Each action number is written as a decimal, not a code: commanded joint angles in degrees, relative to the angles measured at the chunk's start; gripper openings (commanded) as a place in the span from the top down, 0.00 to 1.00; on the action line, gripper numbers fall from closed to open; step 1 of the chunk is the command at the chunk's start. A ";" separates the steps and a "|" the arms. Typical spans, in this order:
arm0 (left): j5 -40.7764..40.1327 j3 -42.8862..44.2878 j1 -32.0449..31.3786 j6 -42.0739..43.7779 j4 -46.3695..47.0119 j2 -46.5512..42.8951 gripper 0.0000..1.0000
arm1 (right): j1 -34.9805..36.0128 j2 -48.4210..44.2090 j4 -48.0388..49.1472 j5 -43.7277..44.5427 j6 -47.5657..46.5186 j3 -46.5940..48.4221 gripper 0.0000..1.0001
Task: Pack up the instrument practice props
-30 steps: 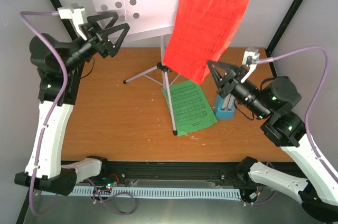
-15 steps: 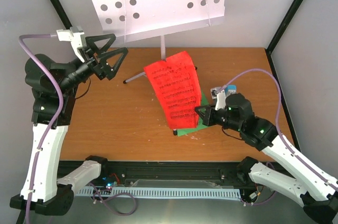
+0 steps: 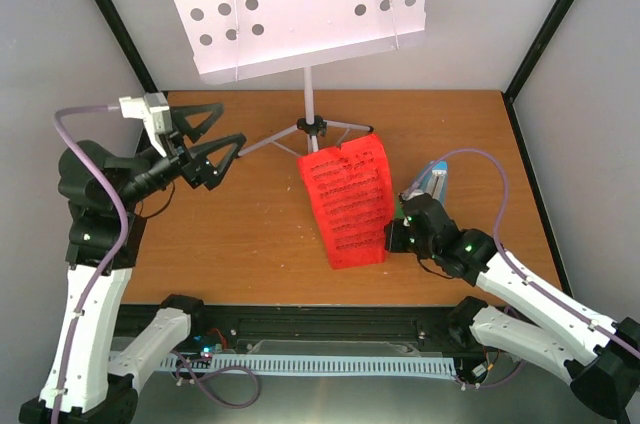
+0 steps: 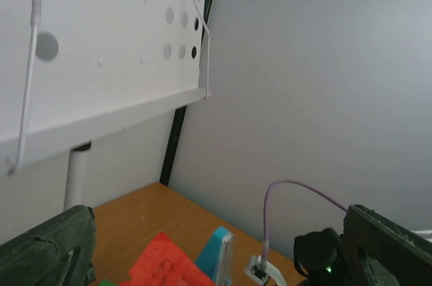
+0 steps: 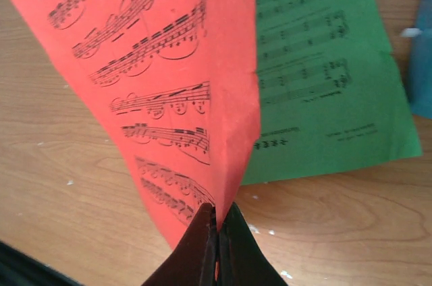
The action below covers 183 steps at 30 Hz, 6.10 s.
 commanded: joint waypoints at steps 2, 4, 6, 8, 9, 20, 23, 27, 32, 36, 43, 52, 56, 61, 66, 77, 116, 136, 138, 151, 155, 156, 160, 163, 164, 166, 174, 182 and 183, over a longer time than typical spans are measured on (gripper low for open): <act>0.26 -6.52 -0.15 0.04 -0.62 -3.23 0.00 | 0.06 1.23 -2.02 7.13 1.07 -0.08 0.97; -0.06 -8.81 -0.17 -0.57 -0.59 -4.22 0.00 | 0.06 1.40 -3.14 8.97 0.99 0.19 0.97; -0.40 -11.72 -0.15 -1.09 -0.48 -4.96 0.00 | 0.01 1.55 -4.92 10.96 0.94 0.54 0.97; -0.85 -14.21 -0.17 -1.37 -0.33 -5.59 0.00 | 0.06 1.43 -6.63 12.83 1.01 0.67 0.97; -1.23 -15.33 -0.17 -1.59 -0.19 -5.73 0.00 | 0.06 1.32 -7.38 13.71 1.16 0.69 0.97; -0.97 -25.57 -0.17 -6.06 5.84 -3.72 0.01 | 0.06 1.27 -7.81 16.34 4.13 -1.27 0.97; -0.99 -27.87 -0.17 -7.49 7.35 -2.86 0.01 | 0.06 2.06 -7.17 16.34 4.00 -1.53 0.97; -0.96 -30.29 -0.18 -9.12 8.95 -1.43 0.01 | 0.06 3.23 -7.58 16.39 3.91 -1.65 0.97; -0.12 -32.56 -0.27 -11.01 12.31 0.56 0.02 | 0.05 3.24 -7.13 15.55 4.06 -2.26 0.97; 0.49 -33.70 -0.83 -12.54 15.48 2.69 0.03 | 0.06 3.14 -5.30 13.47 3.72 -3.22 0.97; 0.93 -33.89 -1.71 -13.28 17.69 6.76 0.06 | 0.04 7.47 -0.16 11.02 1.25 -1.74 0.97; 0.70 -34.13 -2.57 -13.35 19.14 9.44 0.09 | 0.06 16.20 2.59 12.11 -4.97 3.72 0.97; -0.63 -34.02 -4.24 -13.08 19.75 11.44 0.12 | -0.03 19.35 5.22 12.59 -6.64 4.97 0.97; -4.52 -31.91 -9.07 -11.98 18.91 15.26 0.16 | -0.24 23.20 8.28 12.61 -7.24 6.12 0.97; -10.29 -29.18 -14.26 -12.08 19.59 20.14 0.20 | -0.97 25.48 9.92 12.82 -7.24 6.50 0.97; -20.76 -19.93 -20.20 -10.95 18.27 33.94 0.27 | -1.64 14.01 8.77 14.38 -7.85 5.59 0.33; -5.95 -20.81 -16.40 14.73 0.35 27.71 1.00 | -2.23 -3.88 5.88 19.57 -4.37 3.18 0.04; -6.91 -18.71 -10.17 11.20 -4.91 17.16 0.01 | -2.23 -4.31 19.23 3.21 -3.27 4.15 0.00; -5.66 -16.64 -9.13 13.89 -6.50 17.14 0.01 | -2.23 -3.12 19.92 2.06 -3.92 5.11 0.00; -15.04 -24.10 -7.82 19.21 4.97 13.69 0.01 | -6.33 8.99 30.18 -12.42 -1.06 5.07 0.00; -16.64 -26.31 -7.82 20.83 6.91 12.61 0.01 | -10.07 11.71 34.00 -19.15 -0.31 4.86 0.00; -16.75 -26.25 -7.83 21.32 6.63 12.69 0.01 | -10.61 12.54 34.72 -20.12 -0.28 4.99 0.00; -17.42 -26.23 -7.81 21.94 6.40 12.41 0.00 | -11.19 16.03 35.20 -21.75 -1.75 7.06 0.01; -18.14 -26.48 -7.82 22.23 6.71 12.13 0.01 | -11.27 17.72 36.41 -22.75 -2.07 7.87 0.05; -18.16 -26.55 -7.82 22.24 6.73 12.21 0.01 | -11.32 17.89 37.41 -23.30 -1.92 7.67 0.07; -17.69 -26.44 -7.82 22.64 6.58 12.39 0.00 | -11.73 17.95 39.87 -24.79 -1.51 7.04 0.11; -18.34 -27.18 -7.82 23.14 6.57 11.18 0.00 | -12.26 21.08 46.83 -31.19 -1.61 8.23 0.28; -17.66 -27.07 -7.78 23.05 6.57 11.25 0.00 | -12.24 30.68 51.04 -38.10 -0.67 14.39 0.38; -17.74 -27.17 -7.81 23.11 6.58 11.11 0.01 | -12.19 31.77 51.40 -38.64 -0.62 15.04 0.40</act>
